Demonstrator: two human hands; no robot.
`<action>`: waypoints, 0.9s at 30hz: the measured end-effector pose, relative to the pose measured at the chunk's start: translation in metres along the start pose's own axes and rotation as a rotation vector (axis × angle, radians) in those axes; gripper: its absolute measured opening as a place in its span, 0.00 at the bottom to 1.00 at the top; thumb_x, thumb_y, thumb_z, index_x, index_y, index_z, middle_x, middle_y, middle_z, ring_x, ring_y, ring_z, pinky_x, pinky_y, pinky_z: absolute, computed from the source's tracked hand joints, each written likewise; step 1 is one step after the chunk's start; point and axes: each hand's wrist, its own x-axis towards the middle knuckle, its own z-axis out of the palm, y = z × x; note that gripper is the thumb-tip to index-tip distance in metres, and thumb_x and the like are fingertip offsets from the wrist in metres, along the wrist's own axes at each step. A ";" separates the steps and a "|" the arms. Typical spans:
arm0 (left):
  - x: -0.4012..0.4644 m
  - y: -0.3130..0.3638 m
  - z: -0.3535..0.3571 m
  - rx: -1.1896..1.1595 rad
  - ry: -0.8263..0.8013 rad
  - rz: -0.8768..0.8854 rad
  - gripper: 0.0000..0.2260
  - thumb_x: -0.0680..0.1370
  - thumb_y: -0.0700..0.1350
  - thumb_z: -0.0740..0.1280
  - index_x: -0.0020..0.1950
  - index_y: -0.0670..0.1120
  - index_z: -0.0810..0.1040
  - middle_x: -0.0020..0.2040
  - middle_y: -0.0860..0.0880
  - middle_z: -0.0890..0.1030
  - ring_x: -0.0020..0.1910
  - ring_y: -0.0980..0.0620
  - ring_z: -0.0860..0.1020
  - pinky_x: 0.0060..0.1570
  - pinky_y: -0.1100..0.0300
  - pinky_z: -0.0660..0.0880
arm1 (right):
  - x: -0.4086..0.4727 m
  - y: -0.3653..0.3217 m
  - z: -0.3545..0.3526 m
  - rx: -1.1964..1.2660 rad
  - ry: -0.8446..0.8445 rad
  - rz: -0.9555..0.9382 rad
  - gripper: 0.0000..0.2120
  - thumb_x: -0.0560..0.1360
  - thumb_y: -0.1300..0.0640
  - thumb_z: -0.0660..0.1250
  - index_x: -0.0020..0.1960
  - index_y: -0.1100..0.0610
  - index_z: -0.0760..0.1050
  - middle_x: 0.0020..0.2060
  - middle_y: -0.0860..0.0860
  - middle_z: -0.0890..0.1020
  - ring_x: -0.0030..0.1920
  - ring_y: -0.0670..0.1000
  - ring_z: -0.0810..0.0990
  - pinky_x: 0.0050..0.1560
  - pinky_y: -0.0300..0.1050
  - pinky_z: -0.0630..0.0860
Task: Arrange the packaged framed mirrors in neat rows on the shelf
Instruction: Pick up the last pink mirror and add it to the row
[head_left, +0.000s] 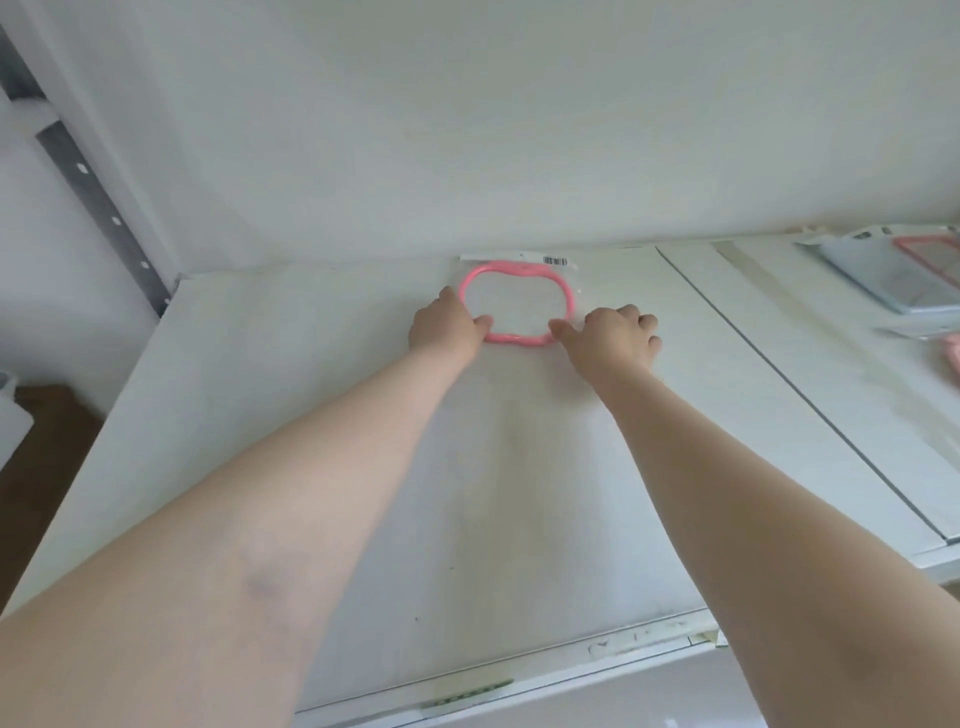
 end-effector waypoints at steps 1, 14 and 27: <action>0.003 0.001 0.002 -0.014 0.004 0.012 0.21 0.77 0.51 0.65 0.64 0.40 0.69 0.61 0.41 0.78 0.62 0.40 0.75 0.56 0.52 0.72 | 0.002 -0.002 0.005 -0.003 0.005 0.006 0.25 0.76 0.37 0.59 0.60 0.56 0.76 0.61 0.56 0.72 0.65 0.59 0.65 0.61 0.50 0.62; -0.032 0.012 -0.040 -0.923 -0.230 -0.307 0.12 0.74 0.27 0.65 0.50 0.43 0.76 0.49 0.43 0.78 0.49 0.46 0.77 0.42 0.60 0.78 | -0.023 -0.003 -0.016 0.246 -0.141 0.074 0.25 0.72 0.43 0.70 0.66 0.50 0.71 0.62 0.54 0.73 0.69 0.56 0.61 0.64 0.49 0.67; -0.163 0.064 -0.129 -1.090 -0.305 -0.379 0.23 0.74 0.29 0.67 0.67 0.42 0.69 0.44 0.45 0.78 0.36 0.51 0.77 0.33 0.67 0.79 | -0.140 0.002 -0.142 1.224 -0.239 0.361 0.08 0.77 0.66 0.64 0.38 0.60 0.73 0.36 0.56 0.80 0.32 0.51 0.81 0.36 0.38 0.82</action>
